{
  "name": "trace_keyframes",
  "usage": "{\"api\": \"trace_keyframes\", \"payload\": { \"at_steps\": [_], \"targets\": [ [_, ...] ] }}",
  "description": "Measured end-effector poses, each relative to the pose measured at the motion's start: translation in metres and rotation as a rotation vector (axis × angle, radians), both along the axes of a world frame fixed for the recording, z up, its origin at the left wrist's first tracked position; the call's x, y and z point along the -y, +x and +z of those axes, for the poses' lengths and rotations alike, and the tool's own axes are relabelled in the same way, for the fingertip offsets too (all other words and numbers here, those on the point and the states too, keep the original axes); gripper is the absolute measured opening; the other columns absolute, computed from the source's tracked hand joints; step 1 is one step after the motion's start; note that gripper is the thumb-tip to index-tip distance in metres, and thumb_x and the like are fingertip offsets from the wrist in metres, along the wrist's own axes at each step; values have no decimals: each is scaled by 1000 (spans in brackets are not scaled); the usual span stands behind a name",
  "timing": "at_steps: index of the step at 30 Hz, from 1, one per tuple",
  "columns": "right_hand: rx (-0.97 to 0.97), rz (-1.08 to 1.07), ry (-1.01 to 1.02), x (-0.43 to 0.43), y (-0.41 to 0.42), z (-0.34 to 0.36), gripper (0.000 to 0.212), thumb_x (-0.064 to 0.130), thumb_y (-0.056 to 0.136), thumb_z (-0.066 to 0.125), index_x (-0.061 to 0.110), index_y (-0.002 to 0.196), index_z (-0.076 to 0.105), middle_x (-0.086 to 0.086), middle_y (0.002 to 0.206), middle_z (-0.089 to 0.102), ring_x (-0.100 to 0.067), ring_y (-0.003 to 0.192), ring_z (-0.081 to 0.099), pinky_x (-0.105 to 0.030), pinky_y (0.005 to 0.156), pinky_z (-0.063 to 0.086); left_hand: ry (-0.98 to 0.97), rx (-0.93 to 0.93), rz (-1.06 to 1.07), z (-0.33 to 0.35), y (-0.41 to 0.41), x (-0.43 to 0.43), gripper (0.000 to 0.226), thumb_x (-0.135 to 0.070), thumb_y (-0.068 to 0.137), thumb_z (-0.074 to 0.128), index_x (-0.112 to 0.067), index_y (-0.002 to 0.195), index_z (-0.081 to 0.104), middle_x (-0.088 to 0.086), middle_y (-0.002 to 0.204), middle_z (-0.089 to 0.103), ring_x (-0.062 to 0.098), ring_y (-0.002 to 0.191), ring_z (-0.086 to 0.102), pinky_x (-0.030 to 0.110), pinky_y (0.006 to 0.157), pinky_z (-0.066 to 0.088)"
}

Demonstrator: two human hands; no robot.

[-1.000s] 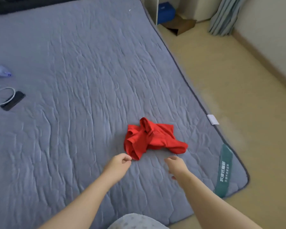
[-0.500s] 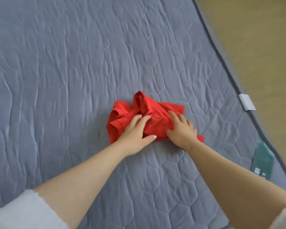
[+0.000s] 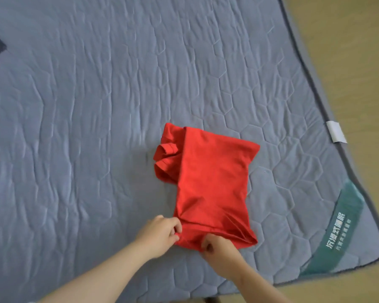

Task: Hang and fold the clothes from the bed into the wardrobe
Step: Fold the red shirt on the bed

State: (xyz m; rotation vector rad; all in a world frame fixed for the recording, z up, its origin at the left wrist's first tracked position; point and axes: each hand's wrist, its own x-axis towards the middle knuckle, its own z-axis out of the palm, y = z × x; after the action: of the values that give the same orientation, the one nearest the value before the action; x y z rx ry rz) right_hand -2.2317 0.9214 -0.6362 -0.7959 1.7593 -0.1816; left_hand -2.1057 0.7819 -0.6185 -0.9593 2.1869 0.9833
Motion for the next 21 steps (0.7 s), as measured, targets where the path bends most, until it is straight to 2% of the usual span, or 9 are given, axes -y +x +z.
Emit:
{"api": "trace_keyframes", "payload": {
  "at_steps": [3,5,7,11,13,14,17,19,21],
  "targets": [
    [115,70,79,-15,40,3,25,17,83,53,17,104,67,2,98,67,-16,100,60,-11,67,33,158,141,7,-3,44,-20,14,-24,85,60,-25,98,63,-22,64,48,7,85,56,18,73,38],
    [104,26,97,-16,57,6,26,15,85,49,17,104,66,-4,106,68,-17,101,60,-14,71,36,201,188,76,-6,69,-30,17,-21,85,61,-23,101,64,-21,64,49,7,80,57,16,69,38],
    [12,-48,64,-8,67,7,30,14,86,48,18,113,60,-6,111,63,-22,106,57,-22,82,38,237,160,212,-9,88,-35,20,-17,86,62,-19,105,63,-19,65,49,3,68,51,15,67,38],
    [-117,20,-32,20,78,2,65,11,84,49,31,143,29,-5,142,35,-27,124,41,-32,99,38,302,54,410,-16,97,-28,23,-10,86,63,-14,108,61,-10,66,49,1,62,45,15,63,37],
    [-181,116,-7,34,83,-1,76,8,83,48,40,145,18,2,153,15,-31,129,33,-37,102,36,357,19,478,-18,95,-22,23,-10,86,63,-15,108,60,-8,68,50,2,63,46,12,61,37],
    [-203,160,22,38,85,-4,73,9,83,48,40,144,21,3,154,14,-31,129,31,-38,101,35,388,11,503,-19,95,-18,22,-11,86,64,-15,106,60,-8,68,51,2,62,47,12,60,37],
    [-205,234,88,42,85,-9,40,18,86,52,28,124,49,0,137,38,-28,120,40,-34,95,38,439,-3,562,-18,95,-10,13,-11,85,64,-13,99,64,-8,67,53,1,61,48,11,58,38],
    [-197,202,90,42,84,-3,29,18,87,52,19,115,54,-7,124,52,-27,114,49,-31,90,42,423,-23,600,-11,97,-4,7,-11,85,64,-16,90,65,-7,70,55,2,65,50,11,62,39],
    [-189,114,72,47,82,10,26,19,88,52,13,113,53,-13,118,59,-29,111,55,-30,84,42,409,-71,665,4,97,4,13,-7,86,62,-19,80,60,-3,71,55,6,68,50,15,65,39]
  ]
}}
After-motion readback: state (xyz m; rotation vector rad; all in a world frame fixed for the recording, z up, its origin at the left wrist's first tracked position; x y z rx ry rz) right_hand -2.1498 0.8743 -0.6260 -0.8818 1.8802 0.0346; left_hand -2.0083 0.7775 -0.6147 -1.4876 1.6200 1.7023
